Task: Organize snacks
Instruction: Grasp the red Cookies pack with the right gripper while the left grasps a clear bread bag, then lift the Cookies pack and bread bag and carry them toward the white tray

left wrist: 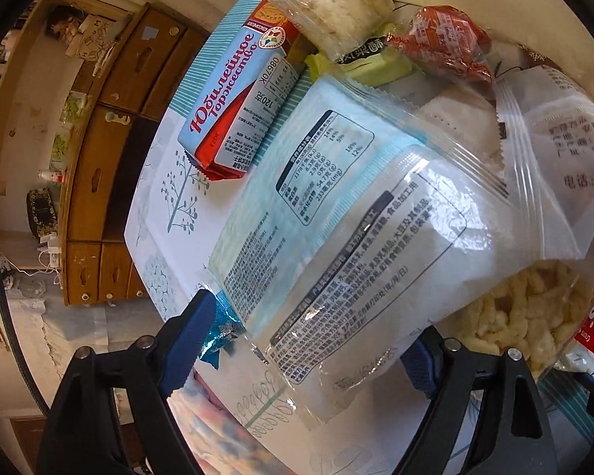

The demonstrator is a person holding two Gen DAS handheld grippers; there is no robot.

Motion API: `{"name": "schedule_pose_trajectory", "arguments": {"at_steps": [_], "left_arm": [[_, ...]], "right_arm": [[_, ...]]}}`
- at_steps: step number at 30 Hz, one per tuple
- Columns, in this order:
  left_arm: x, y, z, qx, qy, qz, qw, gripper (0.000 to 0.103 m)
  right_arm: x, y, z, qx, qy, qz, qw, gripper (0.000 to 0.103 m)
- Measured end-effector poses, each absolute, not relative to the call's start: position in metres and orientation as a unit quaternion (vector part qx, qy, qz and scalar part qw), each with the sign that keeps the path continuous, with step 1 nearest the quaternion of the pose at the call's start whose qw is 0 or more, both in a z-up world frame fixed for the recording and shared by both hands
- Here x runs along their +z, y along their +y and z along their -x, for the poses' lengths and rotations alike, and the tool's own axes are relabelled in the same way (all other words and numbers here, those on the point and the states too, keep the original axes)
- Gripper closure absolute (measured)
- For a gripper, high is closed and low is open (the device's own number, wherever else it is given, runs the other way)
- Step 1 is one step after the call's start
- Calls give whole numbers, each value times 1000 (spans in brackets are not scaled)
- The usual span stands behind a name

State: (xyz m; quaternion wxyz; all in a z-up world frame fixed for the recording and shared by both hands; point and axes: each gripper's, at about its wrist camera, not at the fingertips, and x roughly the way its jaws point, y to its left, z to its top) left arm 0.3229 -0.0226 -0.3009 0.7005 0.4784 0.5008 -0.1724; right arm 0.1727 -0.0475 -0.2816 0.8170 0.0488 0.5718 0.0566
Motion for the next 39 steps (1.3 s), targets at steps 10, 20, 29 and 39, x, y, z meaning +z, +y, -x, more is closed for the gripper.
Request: {"name": "schedule_pose_trajectory", "arguments": {"at_steps": [10,20,29,39], "left_arm": [[-299,-26,-312,-184,508,-462,704,58],[-276,-16,-308,-169,540,-406,718,66],[-242,-2,-295,-154,593,-305,729,71],[-202,21,-274,-148,648,-156,731,78]], "right_arm": [[-275,-55,-170,56,577,-49,814,50],[-255,-72,-158,63,576,-54,813,51],[-224,-55,-147,109,570,-44,813,51],[-181,-58,-142,154,529,-39,834,51]]}}
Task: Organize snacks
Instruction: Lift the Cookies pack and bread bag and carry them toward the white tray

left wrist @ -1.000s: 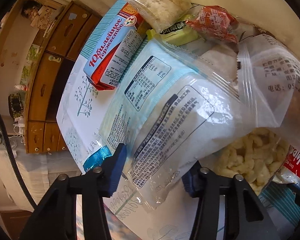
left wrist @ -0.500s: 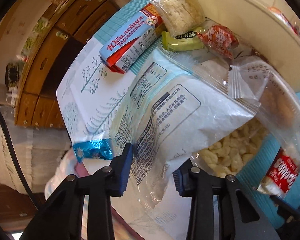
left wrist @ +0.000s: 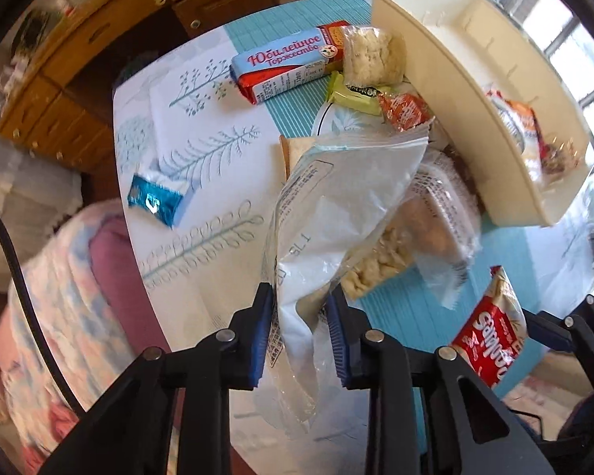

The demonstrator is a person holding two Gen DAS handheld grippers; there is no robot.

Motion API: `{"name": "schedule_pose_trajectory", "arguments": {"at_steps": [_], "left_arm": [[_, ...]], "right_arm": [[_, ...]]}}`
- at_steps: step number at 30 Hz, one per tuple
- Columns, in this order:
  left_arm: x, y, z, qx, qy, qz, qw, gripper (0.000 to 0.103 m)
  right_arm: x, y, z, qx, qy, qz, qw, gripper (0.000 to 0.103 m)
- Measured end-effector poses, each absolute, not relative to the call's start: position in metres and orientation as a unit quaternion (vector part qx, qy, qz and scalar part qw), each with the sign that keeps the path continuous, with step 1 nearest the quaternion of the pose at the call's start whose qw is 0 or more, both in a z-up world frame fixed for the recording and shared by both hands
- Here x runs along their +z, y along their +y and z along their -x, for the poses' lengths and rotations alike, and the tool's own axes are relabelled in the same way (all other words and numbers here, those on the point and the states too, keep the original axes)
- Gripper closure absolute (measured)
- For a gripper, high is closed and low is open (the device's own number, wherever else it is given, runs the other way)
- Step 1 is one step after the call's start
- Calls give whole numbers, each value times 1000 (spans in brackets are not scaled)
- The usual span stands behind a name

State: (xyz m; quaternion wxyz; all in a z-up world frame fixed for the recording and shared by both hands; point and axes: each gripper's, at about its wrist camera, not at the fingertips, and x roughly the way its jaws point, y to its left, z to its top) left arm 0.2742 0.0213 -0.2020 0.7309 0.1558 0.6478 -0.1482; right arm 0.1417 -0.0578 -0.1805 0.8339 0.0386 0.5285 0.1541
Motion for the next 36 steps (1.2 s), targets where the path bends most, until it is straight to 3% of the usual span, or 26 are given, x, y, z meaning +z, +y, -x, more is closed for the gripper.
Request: {"name": "schedule_pose_trajectory", "arguments": {"at_steps": [18,36], "left_arm": [[-98,10,-224,-163,557,67,812,78],[-75,-87,-207,-259,449,183,836,78]], "right_arm": [[-116,-137,-135,175,462,-38,868,51],[-102,-250,-131,120,408,-6,905,51]]}}
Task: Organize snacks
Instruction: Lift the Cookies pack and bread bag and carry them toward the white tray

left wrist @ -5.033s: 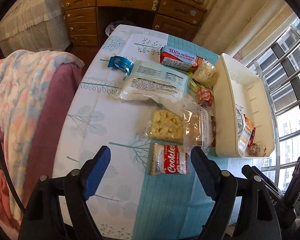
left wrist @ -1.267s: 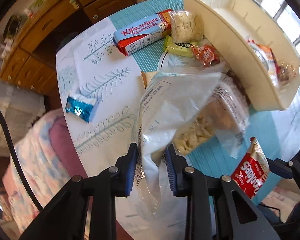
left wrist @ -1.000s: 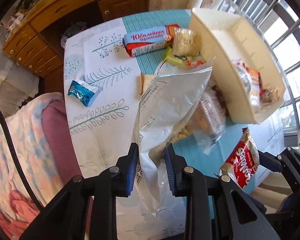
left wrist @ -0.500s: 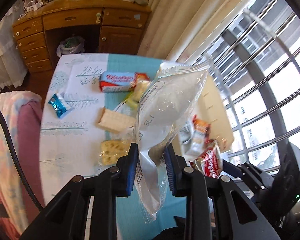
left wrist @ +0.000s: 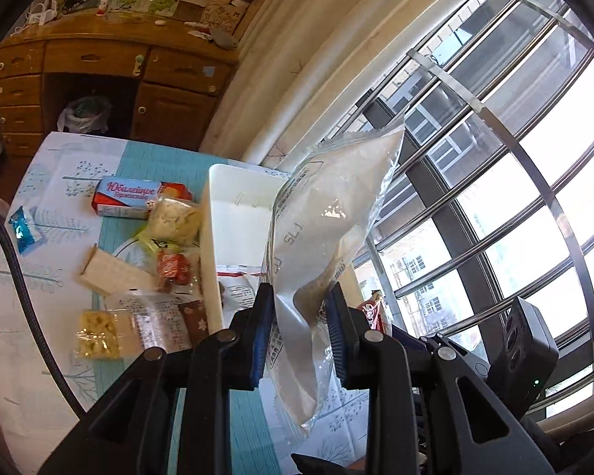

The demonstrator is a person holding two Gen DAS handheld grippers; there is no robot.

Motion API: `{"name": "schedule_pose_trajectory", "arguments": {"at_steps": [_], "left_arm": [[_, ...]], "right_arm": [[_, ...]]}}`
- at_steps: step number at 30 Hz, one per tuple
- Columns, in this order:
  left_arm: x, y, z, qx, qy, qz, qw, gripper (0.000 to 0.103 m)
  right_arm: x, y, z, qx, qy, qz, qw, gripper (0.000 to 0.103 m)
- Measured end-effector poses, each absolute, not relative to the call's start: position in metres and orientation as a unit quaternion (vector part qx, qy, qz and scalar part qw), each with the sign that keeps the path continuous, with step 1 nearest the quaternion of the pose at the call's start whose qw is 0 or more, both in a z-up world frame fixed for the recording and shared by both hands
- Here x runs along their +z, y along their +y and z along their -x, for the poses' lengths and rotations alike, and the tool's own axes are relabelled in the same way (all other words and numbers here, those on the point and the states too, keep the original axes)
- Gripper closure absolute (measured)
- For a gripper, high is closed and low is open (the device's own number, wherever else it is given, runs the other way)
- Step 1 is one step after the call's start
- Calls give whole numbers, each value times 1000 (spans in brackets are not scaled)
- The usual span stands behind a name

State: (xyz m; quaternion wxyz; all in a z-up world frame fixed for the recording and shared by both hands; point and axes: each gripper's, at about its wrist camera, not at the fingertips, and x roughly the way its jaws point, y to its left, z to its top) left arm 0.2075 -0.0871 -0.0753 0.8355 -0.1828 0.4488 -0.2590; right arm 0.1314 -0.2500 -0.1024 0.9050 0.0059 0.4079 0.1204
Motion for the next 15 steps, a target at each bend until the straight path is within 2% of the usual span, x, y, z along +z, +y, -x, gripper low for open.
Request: {"name": "schedule_pose_trajectory", "arguments": {"at_steps": [15], "left_arm": [[-102,-156,-232,-265,459,181,829,77]], "right_arm": [[-111,-308,-169,70,397,18,915,48]]}}
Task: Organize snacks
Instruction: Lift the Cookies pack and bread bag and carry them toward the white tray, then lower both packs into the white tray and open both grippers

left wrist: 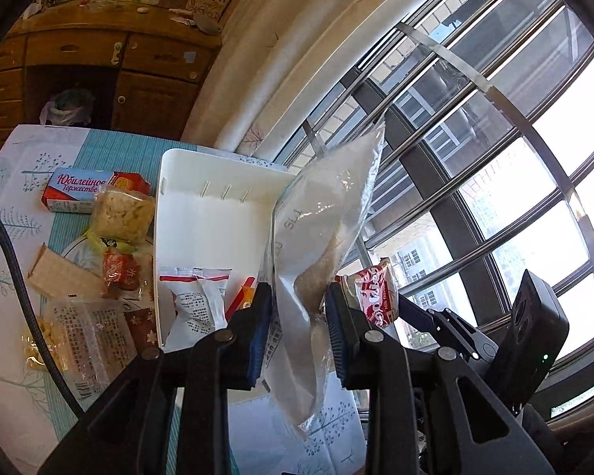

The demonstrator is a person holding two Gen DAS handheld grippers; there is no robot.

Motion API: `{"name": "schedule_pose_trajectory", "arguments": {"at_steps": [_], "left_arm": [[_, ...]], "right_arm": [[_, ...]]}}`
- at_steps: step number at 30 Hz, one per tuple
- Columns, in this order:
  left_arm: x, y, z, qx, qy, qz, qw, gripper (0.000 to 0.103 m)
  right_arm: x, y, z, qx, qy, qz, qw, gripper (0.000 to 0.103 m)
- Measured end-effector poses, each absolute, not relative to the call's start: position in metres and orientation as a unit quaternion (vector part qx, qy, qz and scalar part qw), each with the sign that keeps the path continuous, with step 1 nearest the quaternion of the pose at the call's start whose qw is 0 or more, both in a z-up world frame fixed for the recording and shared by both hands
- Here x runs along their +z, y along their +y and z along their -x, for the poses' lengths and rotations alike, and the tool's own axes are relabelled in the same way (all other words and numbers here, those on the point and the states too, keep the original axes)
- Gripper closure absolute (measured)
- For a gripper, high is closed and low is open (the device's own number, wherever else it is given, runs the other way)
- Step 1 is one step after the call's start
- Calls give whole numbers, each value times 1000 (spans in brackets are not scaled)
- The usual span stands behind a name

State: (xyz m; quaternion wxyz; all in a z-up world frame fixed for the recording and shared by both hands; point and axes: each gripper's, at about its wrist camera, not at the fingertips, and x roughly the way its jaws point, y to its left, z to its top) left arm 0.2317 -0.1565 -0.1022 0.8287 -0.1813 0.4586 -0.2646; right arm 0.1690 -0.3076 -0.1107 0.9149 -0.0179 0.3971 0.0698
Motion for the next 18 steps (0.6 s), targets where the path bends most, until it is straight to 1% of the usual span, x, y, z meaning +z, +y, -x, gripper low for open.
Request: {"name": "schedule_pose_trajectory", "arguments": {"at_steps": [2,3,4,7,10,14,18], "left_arm": [[-104,-160,-233,-252,463,175,832,69],[-105,-160,-234,-246,467,172,832,56],[-106,-160,-235,-236,471,169,833,46],[-107,-153,-234,-218,471,170,838,44],[-107,-144,-232,-201,474,171,840,37],[-106,-126,-227,-172,476,174,845,34],[-110,-101,-216,-148,478,184,846,33]], "right_arm": [[-112,-313,-173,65,401,9,914,47],[-115,-316,-175,62,408,2,911,44],[-118,-318,-178,59,418,-4,907,40],[-124,-323,-181,53,435,-24,898,39],[-128,-326,-181,47,445,-41,894,36],[-131,-327,-179,46,450,-65,890,35],[-140,-328,-179,59,472,-118,872,34]]}}
